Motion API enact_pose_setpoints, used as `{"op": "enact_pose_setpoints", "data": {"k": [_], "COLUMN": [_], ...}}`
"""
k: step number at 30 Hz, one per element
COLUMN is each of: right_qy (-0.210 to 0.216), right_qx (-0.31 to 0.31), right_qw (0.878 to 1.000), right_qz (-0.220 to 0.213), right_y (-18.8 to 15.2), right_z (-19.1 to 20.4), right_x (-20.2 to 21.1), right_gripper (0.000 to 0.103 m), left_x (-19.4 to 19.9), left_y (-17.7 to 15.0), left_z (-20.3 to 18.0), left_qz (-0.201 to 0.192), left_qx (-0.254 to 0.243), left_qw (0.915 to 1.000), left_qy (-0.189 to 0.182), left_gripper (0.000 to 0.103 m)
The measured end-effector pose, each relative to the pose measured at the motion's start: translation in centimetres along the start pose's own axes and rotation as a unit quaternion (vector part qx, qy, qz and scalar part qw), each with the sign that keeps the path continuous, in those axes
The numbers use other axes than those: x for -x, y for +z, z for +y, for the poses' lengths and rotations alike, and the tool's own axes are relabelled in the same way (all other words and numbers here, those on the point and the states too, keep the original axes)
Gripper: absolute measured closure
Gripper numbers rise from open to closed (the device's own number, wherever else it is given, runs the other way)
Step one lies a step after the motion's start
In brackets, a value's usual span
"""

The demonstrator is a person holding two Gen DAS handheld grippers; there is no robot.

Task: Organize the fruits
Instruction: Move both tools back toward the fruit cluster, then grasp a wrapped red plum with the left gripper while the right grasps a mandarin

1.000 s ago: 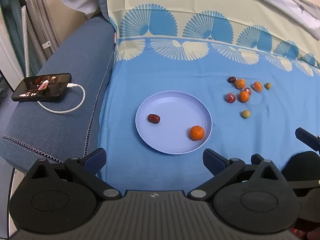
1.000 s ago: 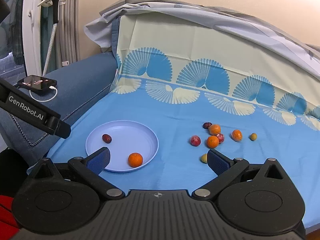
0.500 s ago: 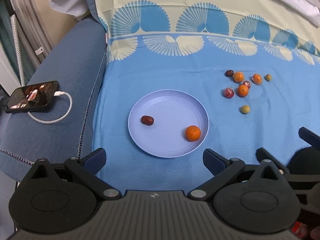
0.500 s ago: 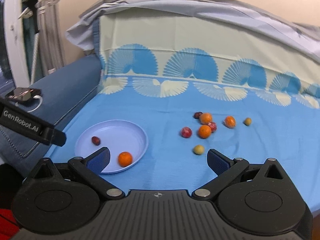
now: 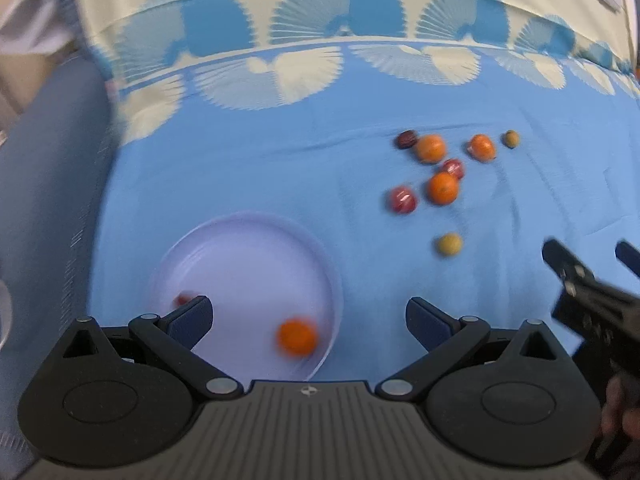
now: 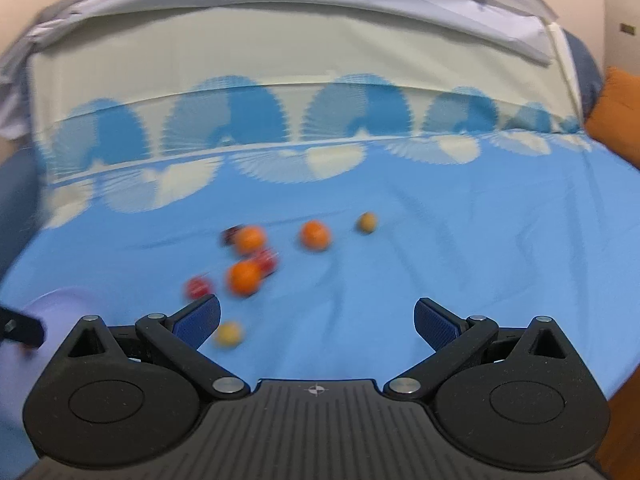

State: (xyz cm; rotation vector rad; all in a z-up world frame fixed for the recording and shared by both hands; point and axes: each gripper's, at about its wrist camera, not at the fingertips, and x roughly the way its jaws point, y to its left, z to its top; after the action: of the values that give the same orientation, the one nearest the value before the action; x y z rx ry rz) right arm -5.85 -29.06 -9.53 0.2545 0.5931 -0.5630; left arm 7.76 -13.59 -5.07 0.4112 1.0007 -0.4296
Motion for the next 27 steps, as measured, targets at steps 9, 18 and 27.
{"op": "enact_pose_setpoints", "data": {"k": [9, 18, 27], "right_qy": [0.017, 0.066, 0.061], "right_qx": [-0.004, 0.041, 0.040], "right_qw": [0.999, 0.996, 0.997], "right_qz": [0.030, 0.033, 0.030], "right_y": [3.7, 2.8, 3.0], "right_z": [-3.0, -0.7, -1.1], "right_x": [-15.6, -22.6, -22.3], "right_gripper": [0.001, 0.001, 0.014], "left_x": [-12.1, -19.7, -20.9], "left_y": [7.8, 9.0, 9.8], "left_z": [-5.7, -6.1, -4.4], "left_qz": [0.039, 0.071, 0.097], "left_qx": [-0.058, -0.087, -0.034], "left_qw": [0.9971, 0.9933, 0.9935], "left_qy": [-0.031, -0.027, -0.049], "left_gripper": [0.000, 0.000, 0.000]}}
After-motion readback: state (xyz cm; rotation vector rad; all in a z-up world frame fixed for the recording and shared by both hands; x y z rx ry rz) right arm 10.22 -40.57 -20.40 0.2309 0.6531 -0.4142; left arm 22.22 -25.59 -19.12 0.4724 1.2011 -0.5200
